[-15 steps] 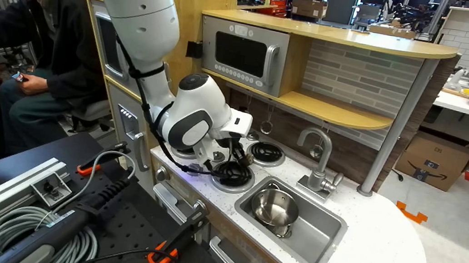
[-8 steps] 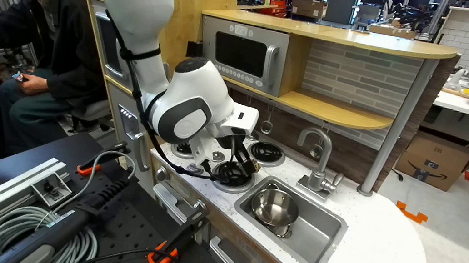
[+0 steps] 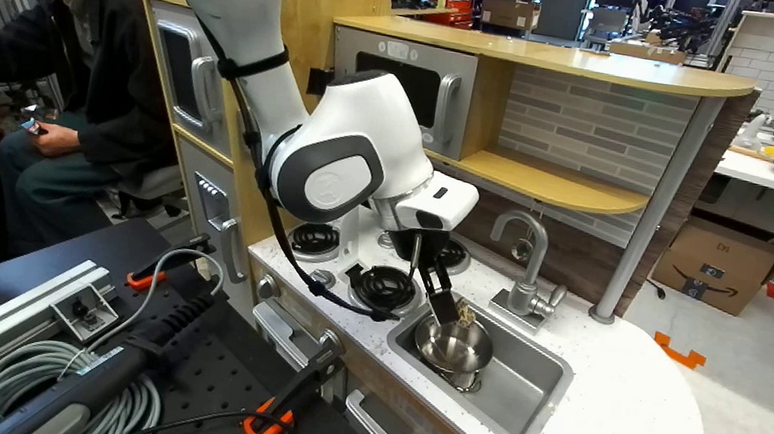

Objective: Remove the object from the stove and put it in the pot

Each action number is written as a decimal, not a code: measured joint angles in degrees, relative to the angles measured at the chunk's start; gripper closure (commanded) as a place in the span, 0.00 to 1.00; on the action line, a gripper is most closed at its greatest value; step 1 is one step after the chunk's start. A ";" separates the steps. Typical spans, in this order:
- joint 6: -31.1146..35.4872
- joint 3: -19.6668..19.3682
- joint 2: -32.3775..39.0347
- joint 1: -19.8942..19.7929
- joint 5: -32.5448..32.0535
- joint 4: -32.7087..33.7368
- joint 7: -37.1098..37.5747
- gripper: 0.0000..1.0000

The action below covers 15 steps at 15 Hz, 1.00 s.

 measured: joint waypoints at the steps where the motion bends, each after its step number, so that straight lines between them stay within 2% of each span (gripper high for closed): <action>1: -2.49 -1.59 0.57 1.45 -0.18 0.32 2.24 0.44; 4: -6.42 -2.85 1.35 3.19 -1.43 1.23 7.60 0.23; 7: -7.13 -2.83 1.32 3.25 -4.01 1.60 11.52 0.02; 11: -7.10 -1.81 -1.26 2.32 -7.55 0.09 11.99 0.00; 13: -7.08 0.69 -6.14 -0.10 -7.86 -2.81 7.61 0.00; 15: -7.11 4.94 -12.10 -4.53 -7.00 -5.54 2.00 0.00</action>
